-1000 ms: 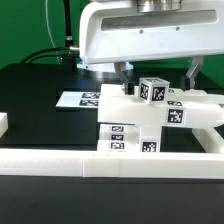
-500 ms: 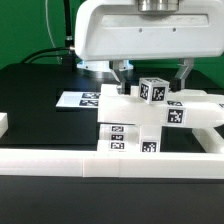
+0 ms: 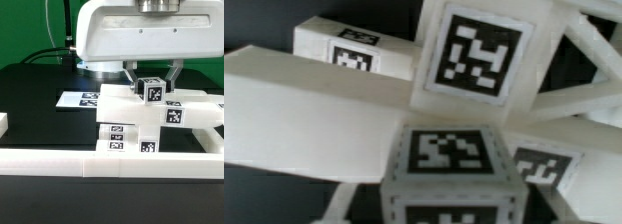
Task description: Assemble chair
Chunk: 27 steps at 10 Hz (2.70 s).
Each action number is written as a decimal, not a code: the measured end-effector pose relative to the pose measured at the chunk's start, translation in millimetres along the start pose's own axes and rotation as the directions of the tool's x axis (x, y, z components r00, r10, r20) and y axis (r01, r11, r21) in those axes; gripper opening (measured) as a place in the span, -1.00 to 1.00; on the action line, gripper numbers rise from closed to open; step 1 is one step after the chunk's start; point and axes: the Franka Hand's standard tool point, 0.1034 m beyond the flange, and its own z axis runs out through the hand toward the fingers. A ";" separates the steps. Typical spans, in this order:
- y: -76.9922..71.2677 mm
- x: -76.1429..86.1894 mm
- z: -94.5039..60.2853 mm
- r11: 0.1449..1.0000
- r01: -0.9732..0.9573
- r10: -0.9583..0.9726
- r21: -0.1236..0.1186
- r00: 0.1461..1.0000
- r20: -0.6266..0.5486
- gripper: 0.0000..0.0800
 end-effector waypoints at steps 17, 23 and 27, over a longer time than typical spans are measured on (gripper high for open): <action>-6.1 -1.4 2.8 0.040 -0.999 0.995 0.036 0.043 0.084 -0.29; -9.1 3.1 -0.4 0.119 -0.992 0.988 0.052 0.124 0.094 0.60; -6.2 2.3 -0.5 0.502 -0.863 0.861 0.048 0.505 0.064 0.62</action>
Offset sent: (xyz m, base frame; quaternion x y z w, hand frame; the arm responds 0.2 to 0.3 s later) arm -0.0008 -0.0061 -0.0045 0.0257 -0.0022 0.2934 0.9556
